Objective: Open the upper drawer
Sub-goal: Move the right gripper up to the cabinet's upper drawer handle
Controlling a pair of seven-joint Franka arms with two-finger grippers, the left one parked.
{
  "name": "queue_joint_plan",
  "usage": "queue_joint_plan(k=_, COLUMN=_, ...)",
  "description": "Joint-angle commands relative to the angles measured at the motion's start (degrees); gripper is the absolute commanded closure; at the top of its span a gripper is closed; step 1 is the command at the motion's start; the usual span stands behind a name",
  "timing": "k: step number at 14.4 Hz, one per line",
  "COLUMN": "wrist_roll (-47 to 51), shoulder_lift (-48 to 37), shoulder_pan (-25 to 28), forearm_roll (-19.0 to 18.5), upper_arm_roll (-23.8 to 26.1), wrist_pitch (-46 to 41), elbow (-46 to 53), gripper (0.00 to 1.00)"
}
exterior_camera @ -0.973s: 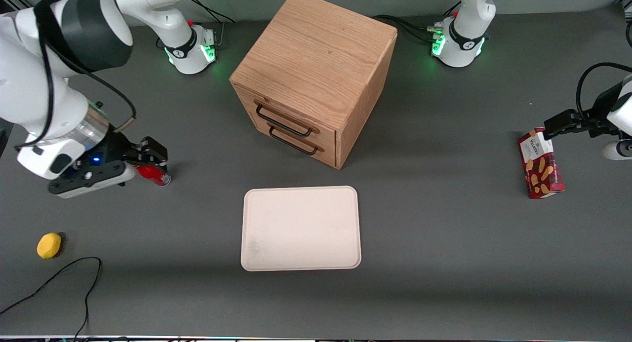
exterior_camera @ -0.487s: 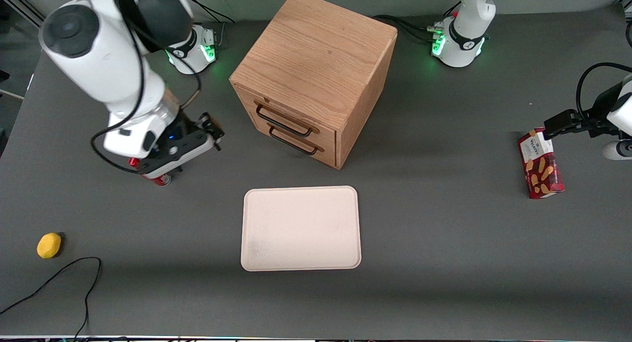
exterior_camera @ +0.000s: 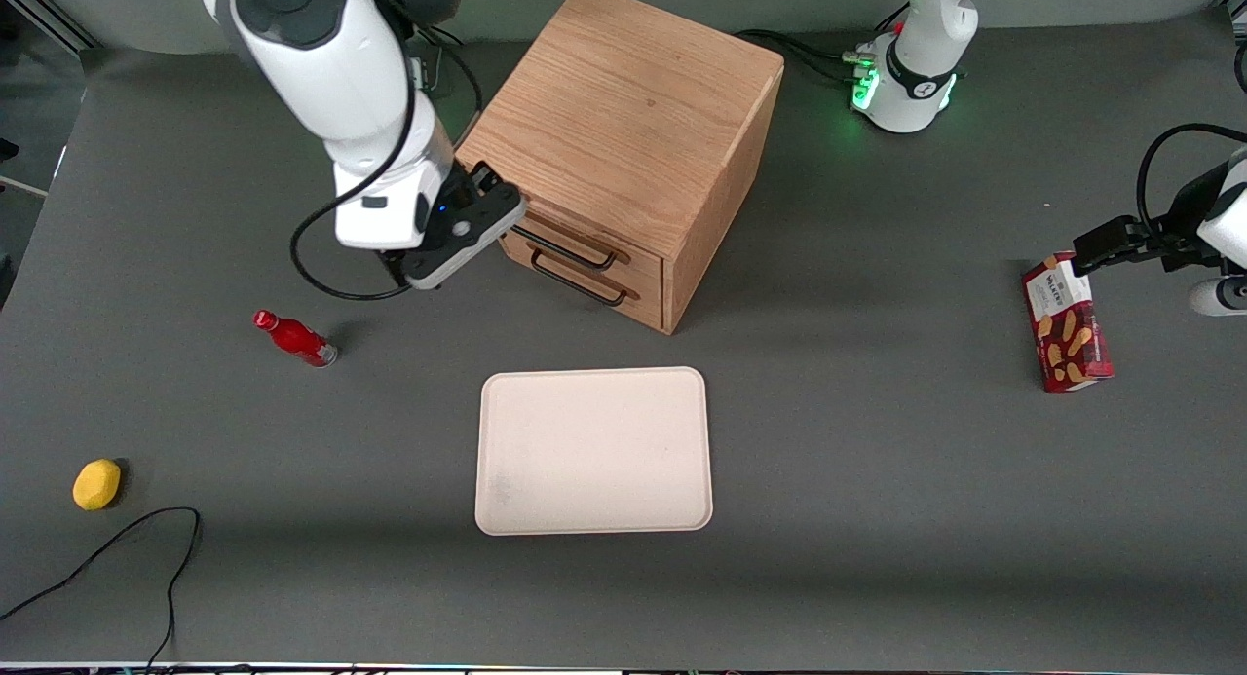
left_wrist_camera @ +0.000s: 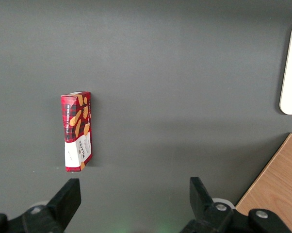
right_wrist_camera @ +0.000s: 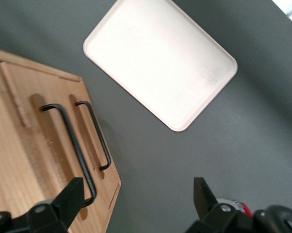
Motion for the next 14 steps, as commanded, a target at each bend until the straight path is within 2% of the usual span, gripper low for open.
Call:
queue_joint_plan(k=1, wrist_roll=-3.6, shoulder_lift=-2.0, shoulder_pan=1.7, forearm_roll=0.8, upper_arm_roll=-0.9, wrist_pitch=-1.2, elbow=-1.3, gripper=0.00)
queue_joint_plan(k=3, wrist_roll=-4.4, shoulder_lift=-3.4, shoulder_pan=2.0, forearm_roll=0.8, upper_arm_roll=-0.9, wrist_pitch=-1.0, elbow=-3.0, gripper=0.00)
queue_joint_plan(k=6, wrist_roll=-11.5, shoulder_lift=-4.3, shoulder_pan=2.1, forearm_roll=1.1, upper_arm_roll=-0.9, wrist_pitch=-0.4, elbow=-5.3, gripper=0.00)
queue_joint_plan(k=10, wrist_roll=-12.3, shoulder_lift=-4.3, shoulder_pan=1.9, forearm_roll=5.2, upper_arm_roll=-0.9, wrist_pitch=2.7, elbow=-8.1, gripper=0.00)
queue_joint_plan(k=14, wrist_roll=-15.9, shoulder_lift=-3.7, shoulder_pan=1.9, forearm_roll=5.3, upper_arm_roll=-0.9, wrist_pitch=3.7, elbow=-8.4, gripper=0.00)
